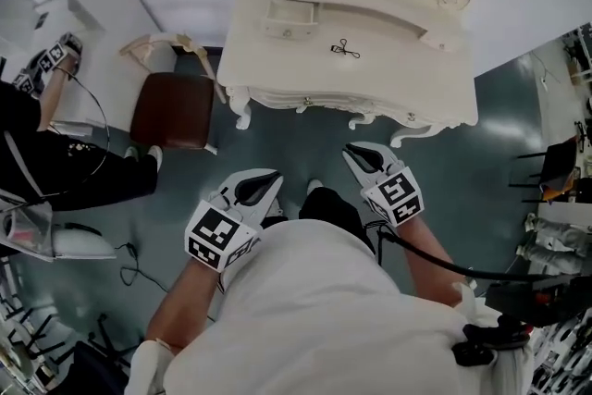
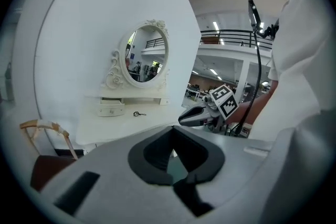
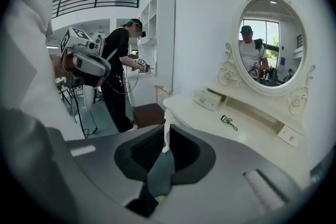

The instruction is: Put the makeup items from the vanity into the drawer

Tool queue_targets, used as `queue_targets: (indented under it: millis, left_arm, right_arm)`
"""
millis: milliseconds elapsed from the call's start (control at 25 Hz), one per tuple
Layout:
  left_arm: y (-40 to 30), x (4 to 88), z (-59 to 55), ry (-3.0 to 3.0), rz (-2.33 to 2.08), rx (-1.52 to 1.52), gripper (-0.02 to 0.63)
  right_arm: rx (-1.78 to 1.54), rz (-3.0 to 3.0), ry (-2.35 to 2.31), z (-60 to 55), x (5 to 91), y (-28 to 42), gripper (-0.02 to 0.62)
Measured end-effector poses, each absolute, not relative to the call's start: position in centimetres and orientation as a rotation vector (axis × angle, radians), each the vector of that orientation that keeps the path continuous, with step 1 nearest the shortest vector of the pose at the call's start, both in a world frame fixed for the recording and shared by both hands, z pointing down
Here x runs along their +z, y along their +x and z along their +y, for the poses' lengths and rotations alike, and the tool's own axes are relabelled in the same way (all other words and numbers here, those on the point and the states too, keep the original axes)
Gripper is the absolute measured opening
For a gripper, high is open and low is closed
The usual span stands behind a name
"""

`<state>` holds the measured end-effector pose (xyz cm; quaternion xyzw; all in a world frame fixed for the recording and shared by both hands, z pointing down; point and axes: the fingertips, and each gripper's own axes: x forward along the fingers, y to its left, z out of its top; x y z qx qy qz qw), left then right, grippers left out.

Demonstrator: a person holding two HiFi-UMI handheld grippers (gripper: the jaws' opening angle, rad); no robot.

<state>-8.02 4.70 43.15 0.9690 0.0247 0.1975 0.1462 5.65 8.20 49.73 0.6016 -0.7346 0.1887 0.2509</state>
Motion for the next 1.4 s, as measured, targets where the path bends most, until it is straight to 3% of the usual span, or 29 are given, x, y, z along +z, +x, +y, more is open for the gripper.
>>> queue_targets:
  millis: [360,880,1400]
  left_arm:
    - [-5.7,42.8,-2.6,2.795,-0.034,0.558,0.002]
    - [3.1,40.1,-13.3,2.782,-0.241,0.589,0.002]
    - [8.2,40.6,-17.1,2.737,-0.329,0.628,0.002]
  right_arm:
    - [0.468,-1.932,1.623,-0.1,52.9,13.8,0.038]
    - [0.407,-1.812,1.477,-12.6,60.4,28.1,0.067]
    - [0.395,-1.811,1.298,-16.9,65.3,32.0,0.059]
